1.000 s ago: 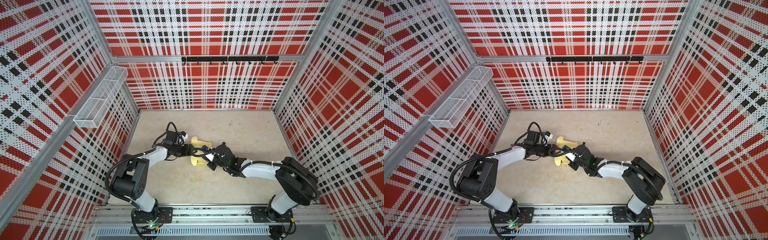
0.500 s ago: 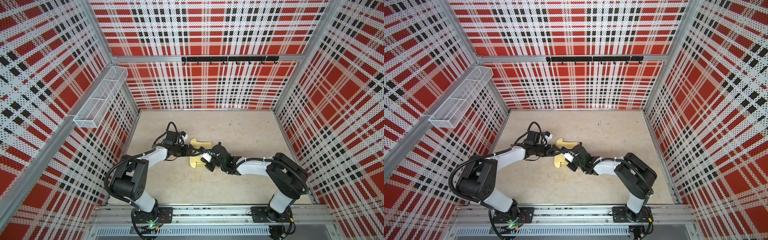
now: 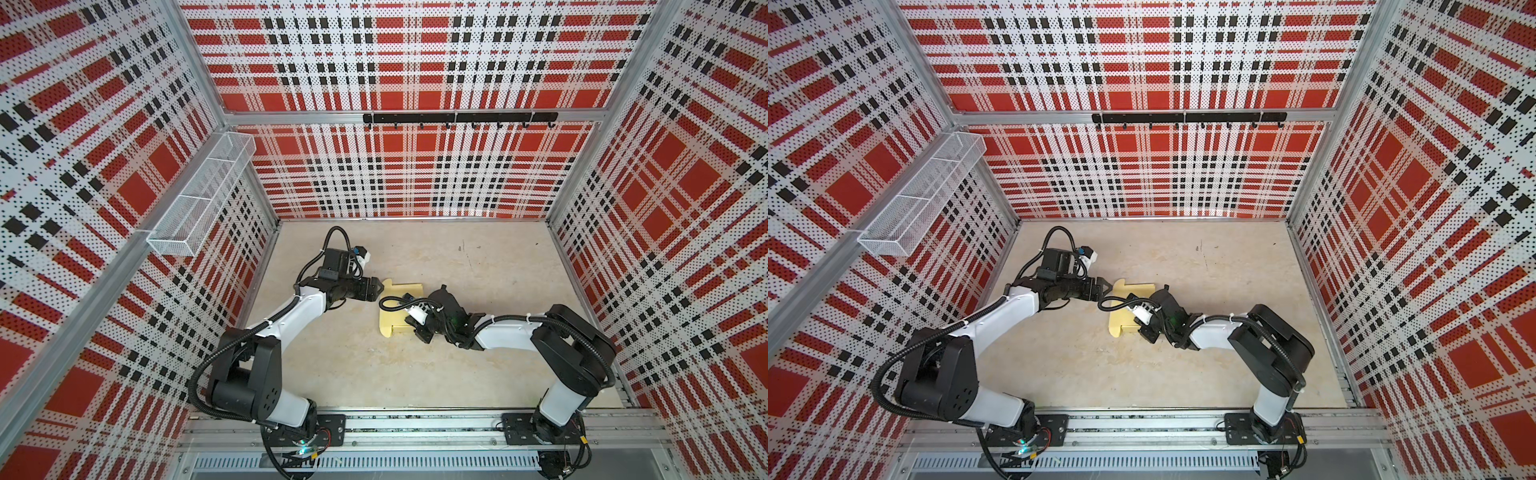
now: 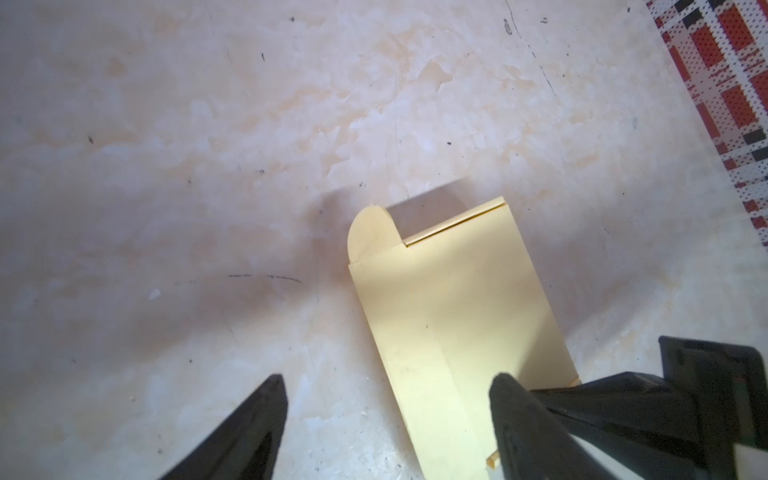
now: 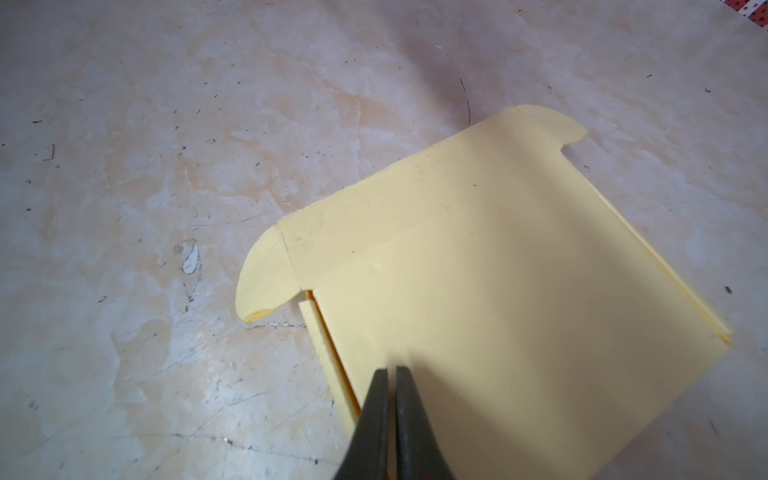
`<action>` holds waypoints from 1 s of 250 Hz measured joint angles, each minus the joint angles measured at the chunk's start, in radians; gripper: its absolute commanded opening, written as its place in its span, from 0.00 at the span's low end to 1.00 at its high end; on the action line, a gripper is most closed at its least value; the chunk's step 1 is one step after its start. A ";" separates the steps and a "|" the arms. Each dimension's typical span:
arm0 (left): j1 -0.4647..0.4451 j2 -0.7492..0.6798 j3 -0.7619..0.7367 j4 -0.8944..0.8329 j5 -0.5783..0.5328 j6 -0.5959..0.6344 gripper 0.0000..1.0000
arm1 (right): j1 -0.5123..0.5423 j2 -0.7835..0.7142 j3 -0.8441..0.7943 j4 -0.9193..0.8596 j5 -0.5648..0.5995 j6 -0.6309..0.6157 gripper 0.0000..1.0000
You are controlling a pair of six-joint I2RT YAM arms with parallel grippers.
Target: Fold the paper box
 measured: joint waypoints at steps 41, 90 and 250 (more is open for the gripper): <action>-0.069 0.103 0.176 -0.077 -0.010 0.082 0.78 | -0.007 -0.008 -0.010 0.001 0.000 0.000 0.09; -0.150 0.270 0.367 -0.185 -0.053 0.169 0.72 | -0.025 -0.034 -0.037 -0.003 0.003 -0.006 0.09; -0.179 0.549 0.556 -0.376 -0.187 0.285 0.54 | -0.137 -0.124 -0.148 -0.058 0.016 -0.002 0.12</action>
